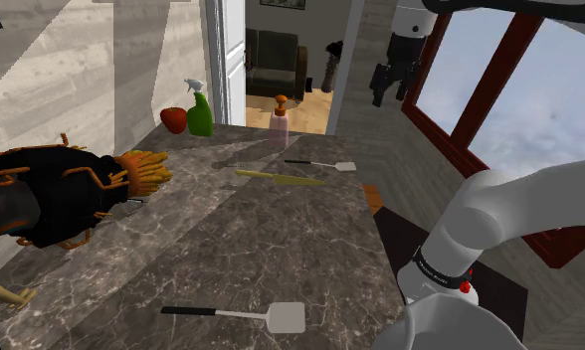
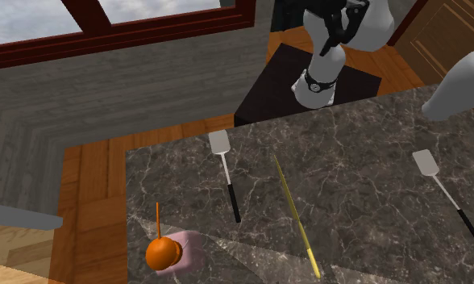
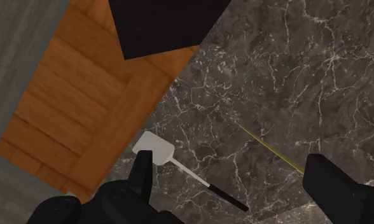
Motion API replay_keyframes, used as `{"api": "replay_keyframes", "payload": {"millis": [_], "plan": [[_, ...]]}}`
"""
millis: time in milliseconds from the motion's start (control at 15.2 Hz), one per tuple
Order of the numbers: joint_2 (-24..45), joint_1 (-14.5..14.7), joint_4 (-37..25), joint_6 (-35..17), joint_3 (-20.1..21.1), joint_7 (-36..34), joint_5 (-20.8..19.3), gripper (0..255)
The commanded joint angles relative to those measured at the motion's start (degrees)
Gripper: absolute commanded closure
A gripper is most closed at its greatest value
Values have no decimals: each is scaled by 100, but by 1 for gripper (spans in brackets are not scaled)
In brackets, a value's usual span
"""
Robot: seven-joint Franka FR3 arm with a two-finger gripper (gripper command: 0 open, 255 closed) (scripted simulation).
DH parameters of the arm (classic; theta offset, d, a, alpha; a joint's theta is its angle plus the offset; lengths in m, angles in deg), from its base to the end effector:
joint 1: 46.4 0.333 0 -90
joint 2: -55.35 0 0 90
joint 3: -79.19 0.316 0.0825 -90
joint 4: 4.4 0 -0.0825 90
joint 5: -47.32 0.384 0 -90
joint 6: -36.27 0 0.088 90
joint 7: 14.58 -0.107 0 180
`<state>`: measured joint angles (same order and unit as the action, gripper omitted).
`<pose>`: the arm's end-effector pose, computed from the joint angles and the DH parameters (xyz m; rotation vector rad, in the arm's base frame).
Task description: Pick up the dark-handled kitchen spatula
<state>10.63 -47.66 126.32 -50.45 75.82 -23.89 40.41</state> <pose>0.3009 -0.0446 0.6185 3.0422 -0.3578 0.0236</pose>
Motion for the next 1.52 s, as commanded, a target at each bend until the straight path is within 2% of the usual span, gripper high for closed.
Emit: {"api": "replay_keyframes", "payload": {"millis": [0, 396, 858, 1188, 1452], "plan": [[0, 0, 0, 0, 0, 0, 0, 0], [434, 262, 608, -1186, -699, 1295, -301, 0], [1433, 628, 876, -2592, -1501, 2834, -426, 0], [2416, 977, 792, -3539, -2033, 4035, -222, 0], [3326, 1283, 576, -4203, -2386, 5126, 220, 0]]}}
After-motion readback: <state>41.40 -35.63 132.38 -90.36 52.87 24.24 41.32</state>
